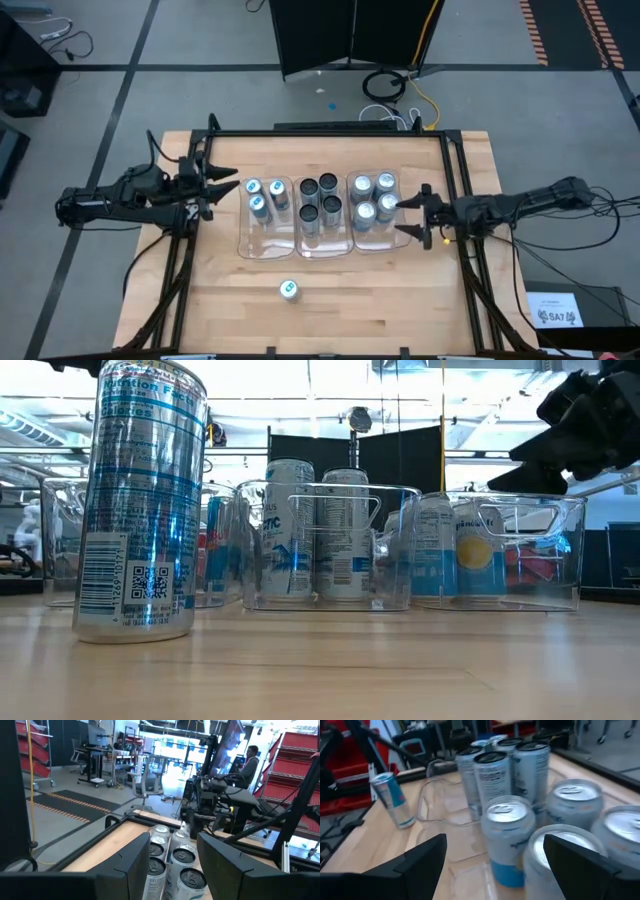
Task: Sort soda cans
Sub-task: Put the blue soda can into the left transparent bin
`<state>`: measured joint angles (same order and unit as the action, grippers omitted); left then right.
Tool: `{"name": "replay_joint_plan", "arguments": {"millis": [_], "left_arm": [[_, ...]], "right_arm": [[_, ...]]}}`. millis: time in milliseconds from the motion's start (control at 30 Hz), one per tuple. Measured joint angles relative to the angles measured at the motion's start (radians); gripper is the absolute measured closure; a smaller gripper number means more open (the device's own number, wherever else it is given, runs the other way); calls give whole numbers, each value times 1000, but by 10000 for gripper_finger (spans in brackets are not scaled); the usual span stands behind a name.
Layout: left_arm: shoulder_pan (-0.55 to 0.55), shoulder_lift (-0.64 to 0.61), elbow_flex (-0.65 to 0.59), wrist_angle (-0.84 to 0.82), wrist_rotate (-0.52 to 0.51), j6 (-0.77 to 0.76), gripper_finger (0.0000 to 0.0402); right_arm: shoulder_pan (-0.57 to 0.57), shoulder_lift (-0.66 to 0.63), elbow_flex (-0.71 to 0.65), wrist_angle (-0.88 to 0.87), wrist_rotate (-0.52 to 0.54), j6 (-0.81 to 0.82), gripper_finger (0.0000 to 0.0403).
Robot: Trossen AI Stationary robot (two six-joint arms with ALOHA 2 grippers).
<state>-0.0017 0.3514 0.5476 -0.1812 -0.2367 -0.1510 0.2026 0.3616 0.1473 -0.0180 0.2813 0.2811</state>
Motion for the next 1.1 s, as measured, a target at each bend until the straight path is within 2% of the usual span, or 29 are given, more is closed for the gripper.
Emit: {"name": "replay_joint_plan", "arguments": {"millis": [300,333,467,767,933,1100], "left_arm": [[0,0,0,-1,0,-1,229],[0,0,0,-1,0,-1,229],[0,0,0,-8,-1,-36,229],[0,0,0,-22,1,-54,229],[0,7,0,-22,0,-12,229],[0,100,53,-53,30,3,229]], "right_arm": [[-27,-214,-113,20,-85,1,78],[-27,-225,-131,77,-97,-5,78],[-21,-273,-133,66,-110,-36,78],[-11,-272,-133,61,-127,-80,78],[-11,-272,-133,61,-128,-80,78],[-11,-271,-133,61,-128,-80,78]]}}
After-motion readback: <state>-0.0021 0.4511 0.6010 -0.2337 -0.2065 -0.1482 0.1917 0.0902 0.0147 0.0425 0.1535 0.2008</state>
